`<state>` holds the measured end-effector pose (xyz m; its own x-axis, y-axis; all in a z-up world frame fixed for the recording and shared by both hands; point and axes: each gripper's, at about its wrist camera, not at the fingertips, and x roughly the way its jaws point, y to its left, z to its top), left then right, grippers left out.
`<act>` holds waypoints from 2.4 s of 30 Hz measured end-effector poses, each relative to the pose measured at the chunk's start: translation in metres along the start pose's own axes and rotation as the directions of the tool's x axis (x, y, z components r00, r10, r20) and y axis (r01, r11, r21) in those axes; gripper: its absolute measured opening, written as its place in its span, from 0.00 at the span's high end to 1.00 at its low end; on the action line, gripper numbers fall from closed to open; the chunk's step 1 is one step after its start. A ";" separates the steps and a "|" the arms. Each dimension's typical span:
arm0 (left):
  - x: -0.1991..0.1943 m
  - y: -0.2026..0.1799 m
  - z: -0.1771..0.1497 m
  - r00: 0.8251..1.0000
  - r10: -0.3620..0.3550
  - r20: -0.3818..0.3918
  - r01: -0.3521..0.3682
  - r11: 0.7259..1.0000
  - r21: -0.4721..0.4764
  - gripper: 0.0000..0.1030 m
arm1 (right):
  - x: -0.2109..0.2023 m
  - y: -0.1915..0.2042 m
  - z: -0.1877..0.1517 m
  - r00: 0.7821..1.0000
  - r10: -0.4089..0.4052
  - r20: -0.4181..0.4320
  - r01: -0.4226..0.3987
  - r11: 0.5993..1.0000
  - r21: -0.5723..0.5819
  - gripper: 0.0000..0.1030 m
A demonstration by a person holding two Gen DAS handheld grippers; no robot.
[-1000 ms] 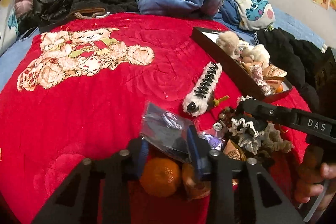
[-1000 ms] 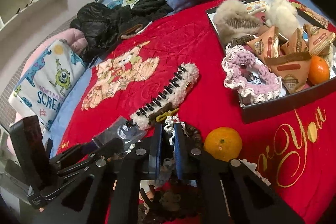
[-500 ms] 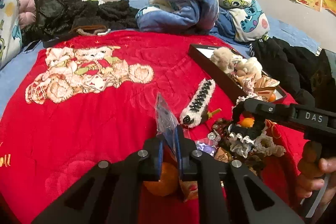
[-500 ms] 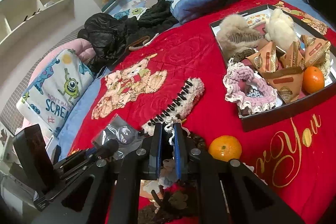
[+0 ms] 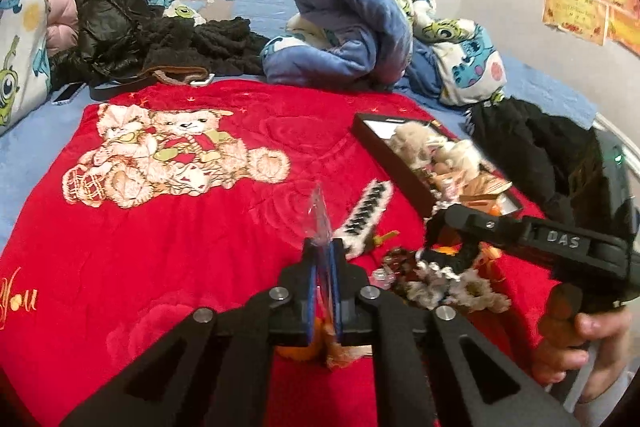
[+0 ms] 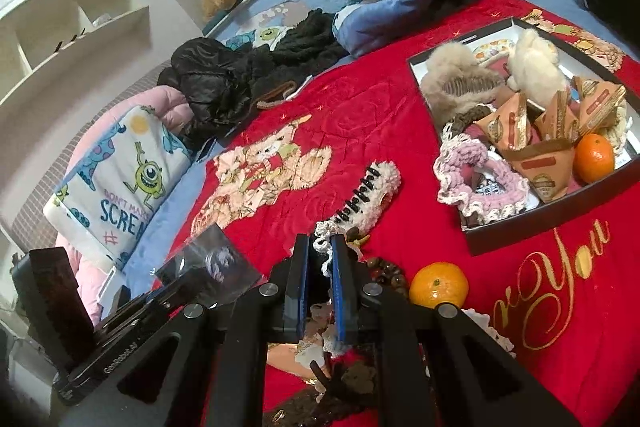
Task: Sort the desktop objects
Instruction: 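Grasp clear plastic packet with left tool while right tool grasps black-white lace scrunchie, then carry the plastic packet and lace scrunchie in both tools to the box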
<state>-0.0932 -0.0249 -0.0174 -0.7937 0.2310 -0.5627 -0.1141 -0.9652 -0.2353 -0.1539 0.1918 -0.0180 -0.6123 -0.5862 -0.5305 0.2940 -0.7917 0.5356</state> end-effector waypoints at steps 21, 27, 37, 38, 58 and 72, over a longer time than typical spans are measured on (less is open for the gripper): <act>-0.013 -0.113 0.000 0.992 -0.124 -0.002 0.123 0.985 0.124 0.97 | -0.058 -0.034 0.005 0.995 -0.025 0.094 0.015 0.994 0.108 0.89; -0.006 -0.153 -0.008 0.983 -0.184 -0.020 0.185 0.971 0.150 0.97 | -0.094 -0.060 0.006 0.988 -0.073 0.134 0.054 0.989 0.137 0.89; 0.007 -0.214 -0.020 0.966 -0.252 -0.061 0.259 0.947 0.188 0.97 | -0.155 -0.113 0.002 0.968 -0.156 0.196 0.114 0.971 0.210 0.89; 0.009 -0.218 -0.021 0.965 -0.254 -0.064 0.262 0.946 0.191 0.97 | -0.159 -0.118 0.001 0.967 -0.162 0.197 0.119 0.969 0.215 0.89; 0.025 -0.253 -0.029 0.978 -0.202 -0.058 0.211 0.944 0.253 0.97 | -0.168 -0.132 0.000 0.965 -0.162 0.208 0.116 0.969 0.218 0.89; 0.031 -0.231 -0.009 0.985 -0.172 0.004 0.167 0.961 0.219 0.97 | -0.145 -0.115 0.019 0.968 -0.081 0.239 0.032 0.979 0.204 0.89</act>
<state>-0.0863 0.2065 0.0123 -0.7647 0.3933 -0.5104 -0.3730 -0.9161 -0.1470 -0.1126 0.3714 0.0099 -0.7920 -0.4617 -0.3994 0.1187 -0.7583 0.6411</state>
